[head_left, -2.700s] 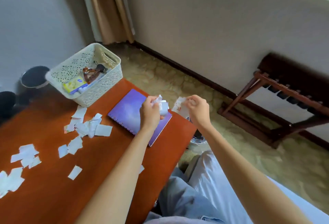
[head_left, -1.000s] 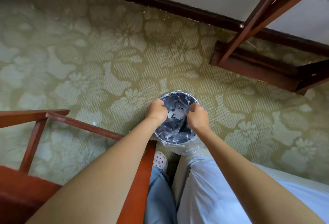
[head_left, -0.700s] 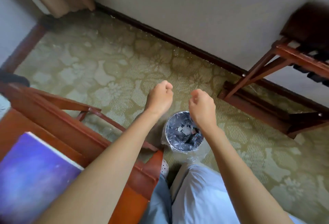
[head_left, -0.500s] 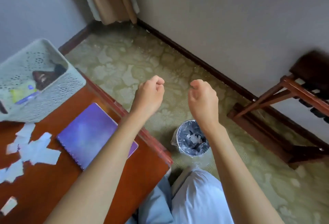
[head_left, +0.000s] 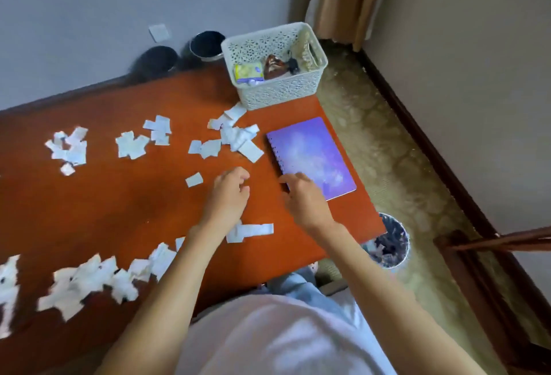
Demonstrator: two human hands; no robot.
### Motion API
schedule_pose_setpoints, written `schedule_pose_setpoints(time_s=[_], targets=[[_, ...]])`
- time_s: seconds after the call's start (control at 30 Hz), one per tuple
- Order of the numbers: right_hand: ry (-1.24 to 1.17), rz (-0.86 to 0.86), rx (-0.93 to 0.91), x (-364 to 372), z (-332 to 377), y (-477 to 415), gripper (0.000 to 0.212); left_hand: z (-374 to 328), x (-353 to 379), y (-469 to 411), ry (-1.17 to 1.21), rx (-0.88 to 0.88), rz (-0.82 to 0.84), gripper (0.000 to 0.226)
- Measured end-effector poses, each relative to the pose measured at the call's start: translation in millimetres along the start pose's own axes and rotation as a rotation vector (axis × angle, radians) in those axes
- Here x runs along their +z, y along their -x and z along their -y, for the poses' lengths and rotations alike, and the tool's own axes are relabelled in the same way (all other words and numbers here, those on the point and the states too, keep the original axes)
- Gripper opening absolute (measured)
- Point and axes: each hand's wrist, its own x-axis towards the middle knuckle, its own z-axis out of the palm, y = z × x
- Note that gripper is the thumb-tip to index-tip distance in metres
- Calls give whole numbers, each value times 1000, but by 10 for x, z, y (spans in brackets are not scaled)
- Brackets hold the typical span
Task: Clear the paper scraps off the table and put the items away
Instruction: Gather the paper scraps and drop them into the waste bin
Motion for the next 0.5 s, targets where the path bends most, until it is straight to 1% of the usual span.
schedule_pose_setpoints(time_s=[0.1, 0.2, 0.27, 0.37, 0.43, 0.5], targets=[[140, 220, -9, 471, 59, 83, 42, 460, 103, 145, -14, -120, 93, 30], [247, 325, 43, 805, 51, 133, 50, 787, 237, 246, -42, -182, 185, 34], [291, 328, 71, 936, 51, 139, 51, 908, 318, 272, -42, -197, 214, 40], [331, 290, 68, 1008, 80, 105, 48, 992, 413, 248, -42, -194, 220, 51], [361, 276, 44, 1024, 101, 67, 44, 1019, 468, 217, -47, -182, 213, 53], [388, 270, 25, 1039, 114, 25, 38, 1027, 511, 189, -76, -157, 195, 50]])
